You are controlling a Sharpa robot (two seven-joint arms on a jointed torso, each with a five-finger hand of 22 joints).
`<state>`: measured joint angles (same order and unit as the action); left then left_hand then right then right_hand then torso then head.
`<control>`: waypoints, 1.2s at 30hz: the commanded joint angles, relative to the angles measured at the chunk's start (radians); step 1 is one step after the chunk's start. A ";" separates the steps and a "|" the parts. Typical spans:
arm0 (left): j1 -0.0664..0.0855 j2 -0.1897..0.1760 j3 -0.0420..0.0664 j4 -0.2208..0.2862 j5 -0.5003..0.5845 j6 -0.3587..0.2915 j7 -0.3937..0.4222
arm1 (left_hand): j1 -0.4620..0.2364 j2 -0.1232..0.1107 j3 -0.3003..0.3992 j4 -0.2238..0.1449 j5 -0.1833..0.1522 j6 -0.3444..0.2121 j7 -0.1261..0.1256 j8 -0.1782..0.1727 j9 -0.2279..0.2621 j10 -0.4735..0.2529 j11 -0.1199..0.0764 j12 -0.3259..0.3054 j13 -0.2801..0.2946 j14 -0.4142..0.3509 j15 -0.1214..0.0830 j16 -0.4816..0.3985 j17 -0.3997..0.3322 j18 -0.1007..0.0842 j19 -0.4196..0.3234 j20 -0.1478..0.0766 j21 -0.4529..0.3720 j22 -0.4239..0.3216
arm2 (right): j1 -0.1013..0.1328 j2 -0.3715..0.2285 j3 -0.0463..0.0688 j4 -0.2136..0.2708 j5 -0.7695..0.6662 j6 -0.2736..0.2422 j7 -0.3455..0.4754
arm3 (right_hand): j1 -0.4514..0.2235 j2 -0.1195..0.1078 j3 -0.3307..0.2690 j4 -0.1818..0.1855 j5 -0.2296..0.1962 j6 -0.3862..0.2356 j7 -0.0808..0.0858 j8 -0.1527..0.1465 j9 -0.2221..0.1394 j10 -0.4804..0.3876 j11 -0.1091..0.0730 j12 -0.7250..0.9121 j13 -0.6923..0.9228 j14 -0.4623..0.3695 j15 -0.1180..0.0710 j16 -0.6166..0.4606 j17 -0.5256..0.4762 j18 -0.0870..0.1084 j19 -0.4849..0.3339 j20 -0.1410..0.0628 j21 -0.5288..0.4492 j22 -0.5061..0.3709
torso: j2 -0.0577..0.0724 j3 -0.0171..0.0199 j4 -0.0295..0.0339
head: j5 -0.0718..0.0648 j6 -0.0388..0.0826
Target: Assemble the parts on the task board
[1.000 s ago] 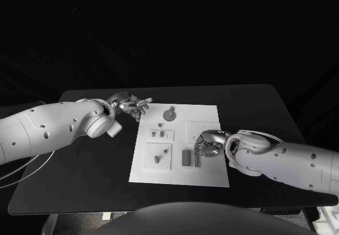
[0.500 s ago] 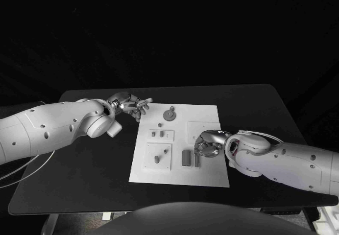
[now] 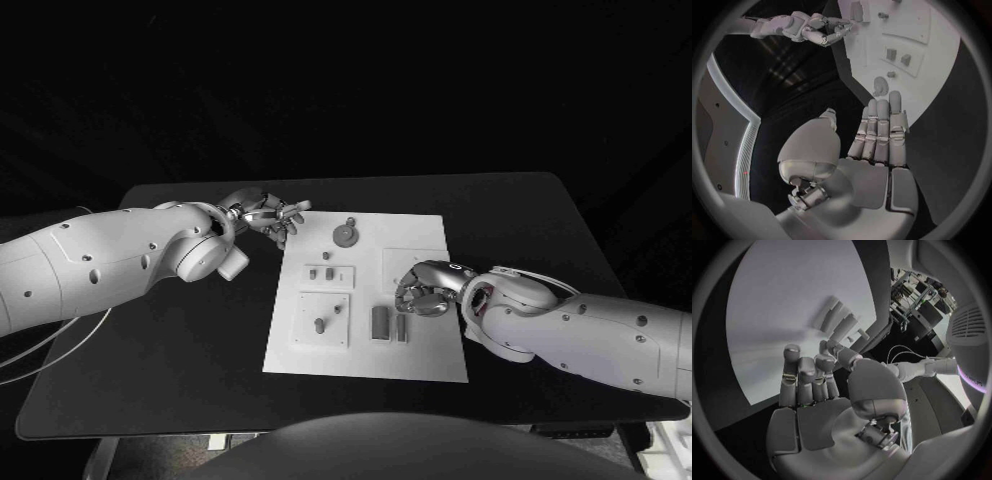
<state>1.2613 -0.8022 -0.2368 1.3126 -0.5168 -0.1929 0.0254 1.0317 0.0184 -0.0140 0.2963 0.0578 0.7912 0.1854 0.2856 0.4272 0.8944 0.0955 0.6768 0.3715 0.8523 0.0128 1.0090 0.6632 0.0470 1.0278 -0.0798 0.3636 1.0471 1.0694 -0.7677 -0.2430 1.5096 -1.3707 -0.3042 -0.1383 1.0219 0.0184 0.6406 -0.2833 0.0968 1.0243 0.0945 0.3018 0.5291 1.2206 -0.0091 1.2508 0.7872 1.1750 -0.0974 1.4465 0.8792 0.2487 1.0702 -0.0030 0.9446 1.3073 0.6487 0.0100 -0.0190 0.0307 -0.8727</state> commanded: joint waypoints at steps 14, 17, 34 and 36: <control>0.001 0.002 0.001 0.001 -0.002 0.013 0.005 | -0.004 0.004 0.002 0.001 -0.005 -0.003 0.008 0.006 -0.002 -0.007 0.002 0.006 -0.001 -0.006 -0.001 0.002 0.002 0.041 -0.002 -0.007 -0.004 0.001 | 0.000 -0.019 0.000 0.012 0.022 0.066 -0.010 | -0.034 -0.062 -0.027 0.016 -0.039 -0.008 0.005 -0.002 -0.004 0.003 -0.004 0.004 0.000 0.004 -0.007 0.002 0.000 0.013 0.002 0.004 0.006 0.013 | 0.001 0.0001 -0.0005 | -0.001 0.000; 0.001 0.002 0.001 0.001 -0.002 0.013 0.005 | -0.004 0.004 0.002 0.001 -0.005 -0.003 0.008 0.006 -0.002 -0.007 0.002 0.006 -0.001 -0.006 -0.001 0.002 0.002 0.041 -0.002 -0.007 -0.004 0.001 | 0.000 -0.020 0.000 0.014 0.021 0.078 -0.010 | -0.034 -0.062 -0.027 0.016 -0.039 -0.008 0.005 -0.002 -0.004 0.003 -0.004 0.004 0.000 0.004 -0.007 0.002 0.000 0.013 0.002 0.004 0.006 0.013 | 0.000 0.0003 -0.0010 | -0.002 0.000; 0.001 0.002 0.001 0.002 -0.002 0.014 0.005 | -0.004 0.004 0.002 0.001 -0.005 -0.003 0.008 0.006 -0.002 -0.007 0.002 0.006 -0.001 -0.006 -0.001 0.002 0.002 0.041 -0.002 -0.007 -0.004 0.001 | -0.004 -0.010 0.000 0.005 0.000 0.080 -0.006 | -0.034 -0.062 -0.027 0.016 -0.039 -0.008 0.005 -0.002 -0.004 0.003 -0.004 0.004 0.000 0.004 -0.007 0.002 0.000 0.013 0.002 0.004 0.006 0.013 | 0.001 0.0007 0.0000 | -0.002 0.000; 0.001 0.002 0.001 0.002 -0.002 0.014 0.005 | -0.004 0.004 0.002 0.001 -0.005 -0.003 0.008 0.006 -0.002 -0.007 0.002 0.006 -0.001 -0.006 -0.001 0.002 0.002 0.041 -0.002 -0.007 -0.004 0.001 | -0.004 -0.009 0.000 0.005 0.000 0.080 -0.005 | -0.034 -0.062 -0.027 0.016 -0.039 -0.008 0.005 -0.002 -0.004 0.003 -0.004 0.004 0.000 0.004 -0.007 0.002 0.000 0.013 0.002 0.004 0.006 0.013 | 0.001 0.0006 0.0000 | -0.002 0.000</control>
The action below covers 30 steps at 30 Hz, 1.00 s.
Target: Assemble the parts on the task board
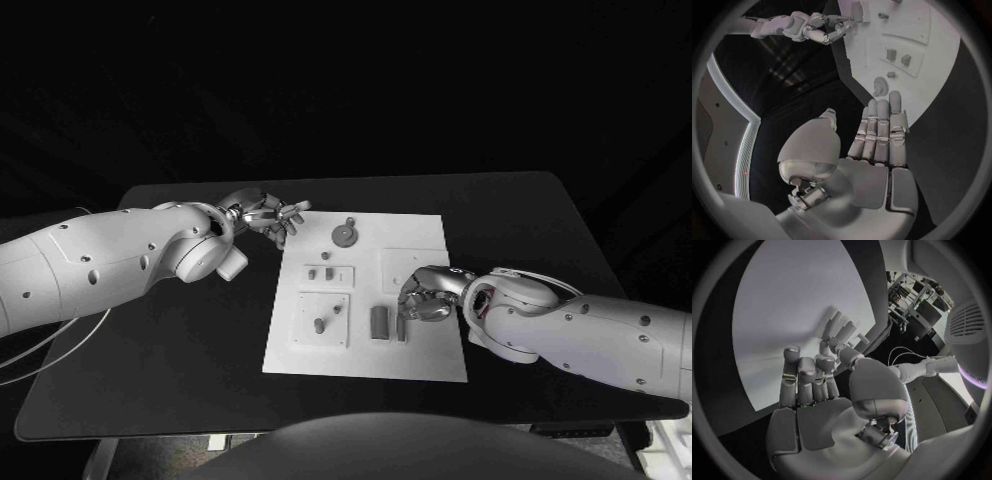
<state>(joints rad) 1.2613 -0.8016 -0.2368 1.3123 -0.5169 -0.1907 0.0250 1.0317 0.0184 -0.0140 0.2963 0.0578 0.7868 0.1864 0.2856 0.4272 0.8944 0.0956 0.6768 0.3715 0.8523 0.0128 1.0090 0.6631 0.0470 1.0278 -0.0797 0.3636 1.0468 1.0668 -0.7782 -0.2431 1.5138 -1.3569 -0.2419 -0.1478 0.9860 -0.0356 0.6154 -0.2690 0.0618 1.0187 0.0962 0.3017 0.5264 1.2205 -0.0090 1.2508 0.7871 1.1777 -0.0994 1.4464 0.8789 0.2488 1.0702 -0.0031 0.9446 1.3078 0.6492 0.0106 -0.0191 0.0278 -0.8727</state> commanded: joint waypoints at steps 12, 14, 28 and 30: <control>0.001 0.000 0.001 0.003 -0.002 0.013 0.004 | -0.004 0.003 0.002 0.001 -0.005 0.002 0.007 0.006 -0.002 -0.007 0.001 0.006 -0.001 -0.006 -0.001 0.002 0.002 0.041 -0.002 -0.007 -0.004 0.002 | -0.004 0.007 0.000 -0.008 -0.045 0.024 -0.005 | 0.002 -0.008 -0.002 0.002 -0.004 -0.002 0.003 -0.002 -0.001 0.003 -0.004 0.004 0.000 0.001 -0.005 0.002 0.000 0.013 0.002 0.004 0.006 0.013 | 0.000 -0.0004 0.0006 | 0.004 0.000; 0.001 0.000 0.001 0.003 -0.002 0.013 0.004 | -0.004 0.003 0.002 0.001 -0.005 0.002 0.007 0.006 -0.002 -0.007 0.001 0.006 -0.001 -0.006 -0.001 0.002 0.002 0.041 -0.002 -0.007 -0.004 0.002 | -0.005 0.007 0.000 -0.010 -0.048 0.024 -0.006 | 0.002 -0.008 -0.002 0.002 -0.004 -0.002 0.003 -0.002 -0.001 0.003 -0.004 0.004 0.000 0.001 -0.005 0.002 0.000 0.013 0.002 0.004 0.006 0.013 | 0.000 -0.0004 0.0006 | 0.004 0.000; 0.001 0.000 0.001 0.002 -0.002 0.014 0.004 | -0.004 0.003 0.002 0.001 -0.005 0.002 0.007 0.006 -0.002 -0.007 0.001 0.006 -0.001 -0.006 -0.001 0.002 0.002 0.041 -0.002 -0.007 -0.004 0.002 | -0.006 0.012 0.000 -0.015 -0.083 0.017 -0.005 | 0.077 0.033 0.039 -0.024 0.002 0.016 -0.006 0.011 0.004 0.008 -0.012 0.004 0.000 0.003 -0.011 0.002 0.000 0.013 0.000 -0.006 0.004 0.011 | 0.000 0.0002 -0.0002 | 0.004 0.000; 0.001 0.000 0.001 0.002 -0.002 0.015 0.004 | -0.004 0.003 0.002 0.001 -0.005 0.002 0.007 0.006 -0.002 -0.007 0.001 0.006 -0.001 -0.006 -0.001 0.002 0.002 0.041 -0.002 -0.007 -0.004 0.002 | -0.007 0.013 0.000 -0.016 -0.092 0.018 -0.004 | 0.080 0.035 0.037 -0.024 0.001 0.017 -0.006 0.012 0.004 0.008 -0.012 0.004 0.000 0.003 -0.011 0.003 0.000 0.013 0.000 -0.006 0.005 0.011 | 0.000 0.0005 0.0000 | 0.004 0.000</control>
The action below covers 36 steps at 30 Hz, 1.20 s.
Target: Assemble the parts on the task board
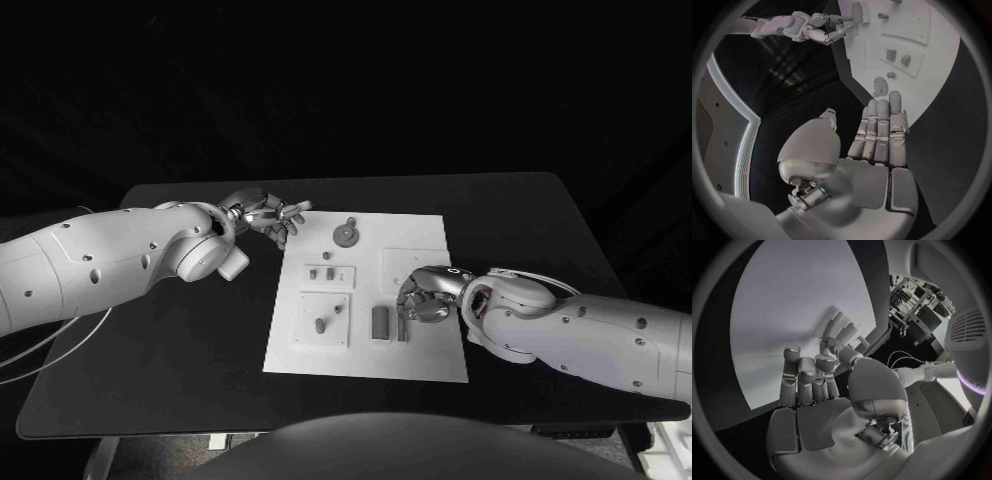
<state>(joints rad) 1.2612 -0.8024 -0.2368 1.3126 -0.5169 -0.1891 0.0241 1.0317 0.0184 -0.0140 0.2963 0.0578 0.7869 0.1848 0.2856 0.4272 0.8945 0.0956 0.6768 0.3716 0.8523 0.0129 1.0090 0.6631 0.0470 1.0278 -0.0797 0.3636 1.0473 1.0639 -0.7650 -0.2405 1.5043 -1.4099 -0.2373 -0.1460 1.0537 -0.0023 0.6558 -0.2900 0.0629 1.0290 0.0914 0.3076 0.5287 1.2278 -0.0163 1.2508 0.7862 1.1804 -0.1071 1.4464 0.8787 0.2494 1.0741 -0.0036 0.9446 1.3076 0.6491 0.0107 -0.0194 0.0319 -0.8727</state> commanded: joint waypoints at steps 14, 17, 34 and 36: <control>0.001 -0.001 0.001 0.005 -0.002 0.014 0.003 | -0.004 0.004 0.002 0.001 -0.005 0.001 0.008 0.006 -0.002 -0.007 0.002 0.006 -0.001 -0.006 -0.001 0.002 0.002 0.041 -0.002 -0.007 -0.004 0.001 | -0.010 0.000 -0.003 -0.005 -0.050 0.018 -0.004 | 0.023 0.004 -0.011 -0.003 -0.005 0.014 -0.004 0.013 0.004 0.000 -0.007 0.006 0.003 -0.001 -0.004 0.005 0.002 0.012 -0.006 -0.005 0.007 0.013 | 0.001 0.0000 0.0002 | 0.000 0.000; 0.001 -0.001 0.001 0.005 -0.002 0.014 0.003 | -0.004 0.004 0.002 0.001 -0.005 0.001 0.008 0.006 -0.002 -0.007 0.002 0.006 -0.001 -0.006 -0.001 0.002 0.002 0.041 -0.002 -0.007 -0.004 0.001 | -0.012 0.001 -0.003 -0.006 -0.059 0.016 -0.004 | 0.024 0.004 -0.012 -0.004 -0.005 0.014 -0.004 0.013 0.005 0.001 -0.008 0.006 0.003 -0.001 -0.004 0.006 0.003 0.012 -0.006 -0.005 0.007 0.014 | 0.000 0.0001 0.0003 | -0.001 0.000; 0.001 -0.002 0.001 0.005 -0.002 0.017 0.004 | -0.004 0.004 0.002 0.001 -0.005 0.001 0.008 0.006 -0.002 -0.007 0.002 0.006 -0.001 -0.006 -0.001 0.002 0.002 0.041 -0.002 -0.007 -0.004 0.001 | -0.018 0.001 -0.002 -0.017 -0.088 0.015 -0.001 | 0.025 0.004 -0.013 -0.004 -0.006 0.015 -0.005 0.014 0.005 0.001 -0.008 0.006 0.003 -0.001 -0.004 0.006 0.003 0.012 -0.006 -0.005 0.008 0.014 | 0.000 -0.0008 0.0004 | -0.002 0.000; 0.001 -0.002 0.001 0.005 -0.002 0.017 0.004 | -0.004 0.004 0.002 0.001 -0.005 0.001 0.008 0.006 -0.002 -0.007 0.002 0.006 -0.001 -0.006 -0.001 0.002 0.002 0.041 -0.002 -0.007 -0.004 0.001 | -0.018 0.003 -0.002 -0.018 -0.088 0.015 -0.001 | 0.031 -0.001 -0.015 -0.004 -0.007 0.018 -0.006 0.016 0.006 0.003 -0.010 0.006 0.002 0.000 -0.003 0.008 0.004 0.012 -0.006 -0.006 0.009 0.015 | 0.000 -0.0004 0.0003 | -0.002 0.000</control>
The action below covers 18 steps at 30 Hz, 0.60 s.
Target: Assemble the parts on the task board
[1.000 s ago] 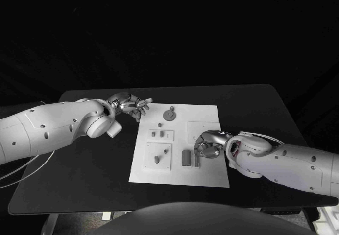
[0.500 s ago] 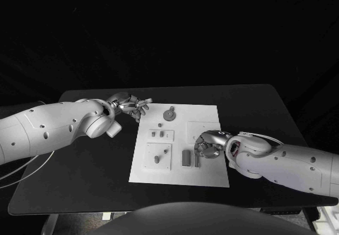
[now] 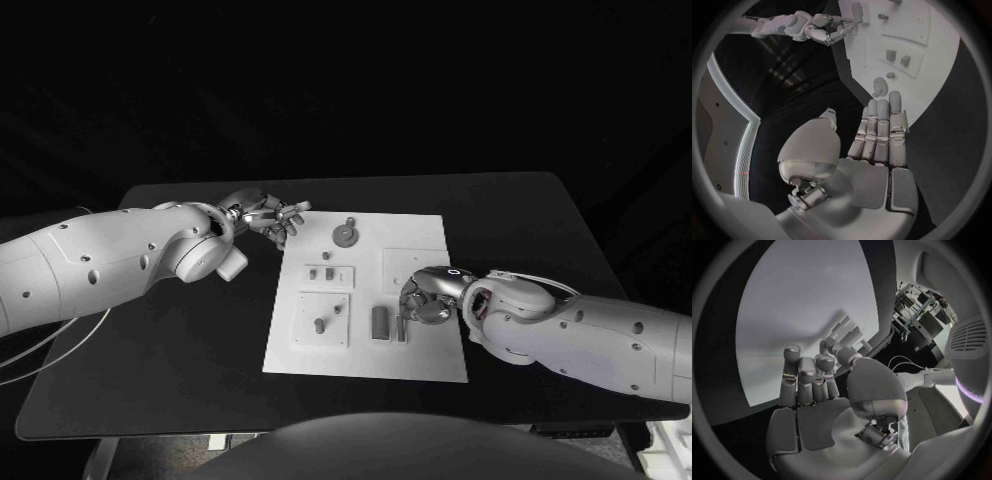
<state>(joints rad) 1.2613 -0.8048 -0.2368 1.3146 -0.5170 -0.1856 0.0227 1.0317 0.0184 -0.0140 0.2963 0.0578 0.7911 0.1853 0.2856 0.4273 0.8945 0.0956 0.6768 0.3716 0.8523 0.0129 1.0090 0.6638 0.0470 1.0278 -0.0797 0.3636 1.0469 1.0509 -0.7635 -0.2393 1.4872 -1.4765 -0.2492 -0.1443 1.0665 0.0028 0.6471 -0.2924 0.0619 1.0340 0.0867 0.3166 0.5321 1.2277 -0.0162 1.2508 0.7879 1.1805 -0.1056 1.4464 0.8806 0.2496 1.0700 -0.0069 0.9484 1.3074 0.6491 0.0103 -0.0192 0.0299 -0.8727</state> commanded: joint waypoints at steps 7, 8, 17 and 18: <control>0.001 0.001 0.001 0.003 -0.002 0.016 0.004 | -0.004 0.004 0.002 0.001 -0.005 -0.003 0.008 0.006 -0.002 -0.007 0.001 0.006 -0.001 -0.006 -0.001 0.002 0.001 0.041 -0.002 -0.007 -0.004 0.002 | -0.006 0.003 -0.004 -0.002 -0.022 0.023 -0.003 | 0.019 -0.007 -0.008 -0.001 -0.006 0.016 -0.002 0.009 0.003 0.004 -0.010 0.006 0.001 0.000 -0.005 0.008 0.002 0.012 -0.002 -0.002 0.006 0.015 | 0.000 -0.0001 -0.0001 | 0.000 0.000; 0.001 0.001 0.001 0.003 -0.002 0.016 0.004 | -0.004 0.004 0.002 0.001 -0.005 -0.003 0.008 0.006 -0.002 -0.007 0.001 0.006 -0.001 -0.006 -0.001 0.002 0.001 0.041 -0.002 -0.007 -0.004 0.002 | -0.006 0.003 -0.004 -0.002 -0.022 0.022 -0.003 | 0.019 -0.007 -0.008 -0.001 -0.006 0.016 -0.002 0.009 0.003 0.004 -0.010 0.006 0.001 0.000 -0.005 0.008 0.002 0.012 -0.002 -0.002 0.006 0.015 | 0.000 -0.0001 -0.0001 | 0.000 0.000; 0.001 0.002 0.001 0.002 -0.002 0.017 0.005 | -0.004 0.004 0.002 0.001 -0.005 -0.003 0.008 0.006 -0.002 -0.007 0.001 0.006 -0.001 -0.006 -0.001 0.002 0.001 0.041 -0.002 -0.007 -0.004 0.002 | -0.006 0.001 -0.004 -0.001 -0.020 -0.002 -0.007 | 0.019 -0.008 -0.009 -0.001 -0.007 0.016 -0.003 0.009 0.004 0.004 -0.011 0.006 0.001 0.000 -0.005 0.008 0.002 0.012 -0.003 -0.002 0.006 0.015 | 0.000 -0.0001 -0.0001 | 0.000 0.000; 0.001 0.002 0.001 0.002 -0.002 0.016 0.005 | -0.004 0.004 0.002 0.001 -0.005 -0.003 0.008 0.006 -0.002 -0.007 0.001 0.006 -0.001 -0.006 -0.001 0.002 0.001 0.041 -0.002 -0.007 -0.004 0.002 | -0.006 0.001 -0.004 -0.001 -0.020 -0.003 -0.007 | 0.019 -0.008 -0.009 -0.001 -0.007 0.016 -0.003 0.009 0.004 0.004 -0.011 0.006 0.001 0.000 -0.005 0.008 0.002 0.012 -0.003 -0.002 0.006 0.015 | 0.000 -0.0001 -0.0002 | 0.000 0.000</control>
<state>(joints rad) 1.2613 -0.8045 -0.2368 1.3145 -0.5171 -0.1823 0.0220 1.0317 0.0184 -0.0140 0.2963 0.0578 0.7896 0.1837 0.2856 0.4273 0.8945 0.0956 0.6768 0.3716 0.8523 0.0128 1.0090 0.6636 0.0471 1.0278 -0.0797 0.3636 1.0468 1.0491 -0.7617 -0.2398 1.4849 -1.4854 -0.2557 -0.1480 1.0770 -0.0079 0.6443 -0.2952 0.0619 1.0433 0.0825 0.3220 0.5349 1.2330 -0.0216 1.2508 0.7879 1.1811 -0.1029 1.4515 0.8817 0.2495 1.0701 -0.0067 0.9485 1.3073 0.6488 0.0102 -0.0192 0.0299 -0.8727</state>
